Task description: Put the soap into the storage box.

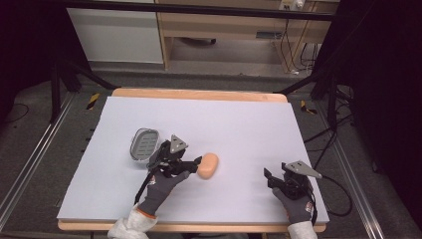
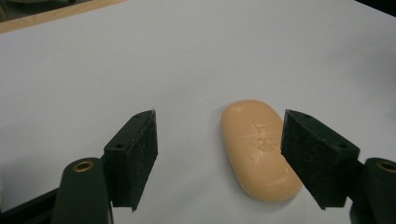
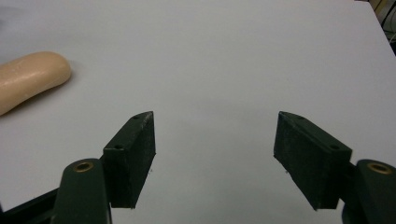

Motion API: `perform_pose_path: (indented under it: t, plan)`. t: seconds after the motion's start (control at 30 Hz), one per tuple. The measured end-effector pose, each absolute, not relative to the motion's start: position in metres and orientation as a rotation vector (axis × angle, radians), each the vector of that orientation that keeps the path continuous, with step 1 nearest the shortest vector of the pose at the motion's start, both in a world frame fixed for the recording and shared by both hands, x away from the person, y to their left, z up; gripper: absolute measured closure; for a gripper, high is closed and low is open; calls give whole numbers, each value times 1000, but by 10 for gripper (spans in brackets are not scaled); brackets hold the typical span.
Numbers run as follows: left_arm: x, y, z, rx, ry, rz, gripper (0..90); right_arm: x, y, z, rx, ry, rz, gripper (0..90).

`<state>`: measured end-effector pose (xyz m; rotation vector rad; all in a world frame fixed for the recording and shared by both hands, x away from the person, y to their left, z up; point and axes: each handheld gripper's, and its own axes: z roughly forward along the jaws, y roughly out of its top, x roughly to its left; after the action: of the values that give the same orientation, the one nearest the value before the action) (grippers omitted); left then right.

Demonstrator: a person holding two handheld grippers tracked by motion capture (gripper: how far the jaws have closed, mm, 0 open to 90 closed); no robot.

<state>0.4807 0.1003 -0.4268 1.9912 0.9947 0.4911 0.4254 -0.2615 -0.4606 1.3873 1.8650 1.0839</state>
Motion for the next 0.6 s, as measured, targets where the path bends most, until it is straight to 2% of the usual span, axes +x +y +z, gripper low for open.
perform_pose_path:
  t: [0.6]
  plan:
    - [489, 73, -442, 2038, 980, 455, 257, 426, -262, -461, 1391, 1870, 1089, 295]
